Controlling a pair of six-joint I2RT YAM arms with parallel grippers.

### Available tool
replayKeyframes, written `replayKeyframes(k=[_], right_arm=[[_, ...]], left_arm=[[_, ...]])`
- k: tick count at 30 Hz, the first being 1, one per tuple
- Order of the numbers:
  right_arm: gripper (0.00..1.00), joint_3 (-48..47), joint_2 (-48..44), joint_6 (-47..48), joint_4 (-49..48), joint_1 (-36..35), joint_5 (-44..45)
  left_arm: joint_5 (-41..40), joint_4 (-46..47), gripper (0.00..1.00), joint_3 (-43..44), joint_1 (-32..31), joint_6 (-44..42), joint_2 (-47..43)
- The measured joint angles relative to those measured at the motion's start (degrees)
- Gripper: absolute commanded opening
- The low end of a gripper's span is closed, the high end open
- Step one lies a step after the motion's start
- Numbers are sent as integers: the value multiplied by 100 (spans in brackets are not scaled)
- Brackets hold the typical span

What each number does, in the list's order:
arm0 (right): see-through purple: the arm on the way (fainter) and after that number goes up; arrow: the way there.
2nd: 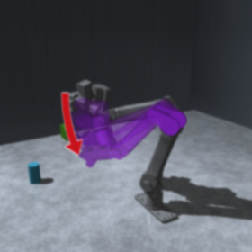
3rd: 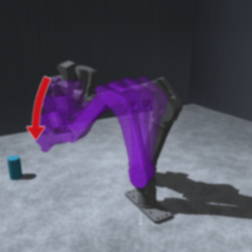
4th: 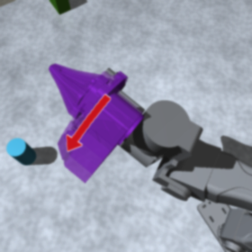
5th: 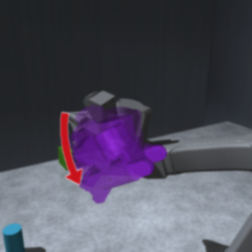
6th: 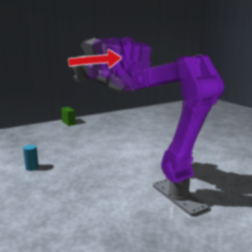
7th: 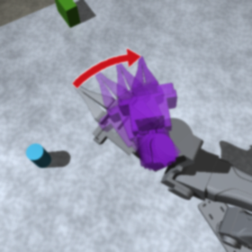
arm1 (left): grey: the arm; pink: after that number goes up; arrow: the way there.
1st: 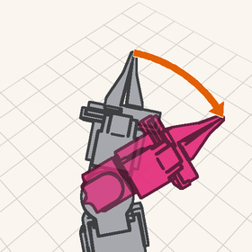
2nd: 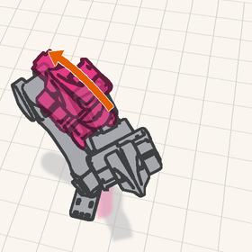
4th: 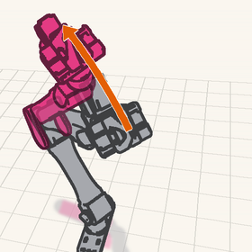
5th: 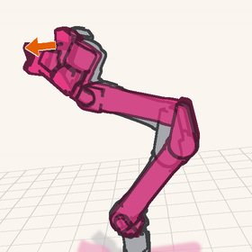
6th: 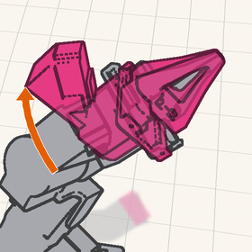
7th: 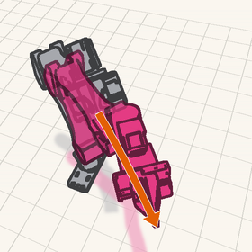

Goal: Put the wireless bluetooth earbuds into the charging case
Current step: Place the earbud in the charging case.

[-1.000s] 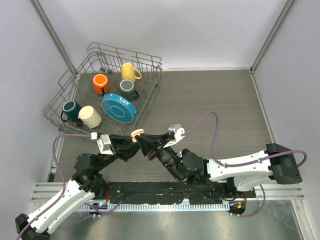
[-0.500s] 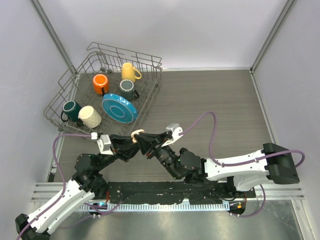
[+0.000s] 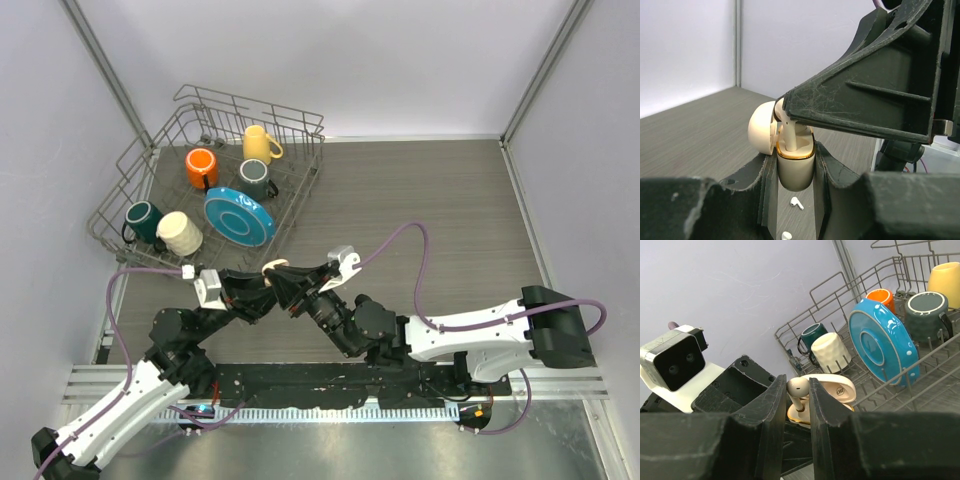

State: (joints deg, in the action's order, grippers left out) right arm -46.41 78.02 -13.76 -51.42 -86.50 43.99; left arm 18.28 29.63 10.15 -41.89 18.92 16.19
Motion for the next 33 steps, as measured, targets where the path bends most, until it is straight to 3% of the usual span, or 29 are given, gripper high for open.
replayKeyframes(k=[18,33], right_arm=[[1,-57,-413,-57,1141,13,-339],[5,-791,-225,-293,2387,9,90]], left_arm=[[-127,-33,0,-85,0,17,-164],[-122,7,0,-85,2,4,-138]])
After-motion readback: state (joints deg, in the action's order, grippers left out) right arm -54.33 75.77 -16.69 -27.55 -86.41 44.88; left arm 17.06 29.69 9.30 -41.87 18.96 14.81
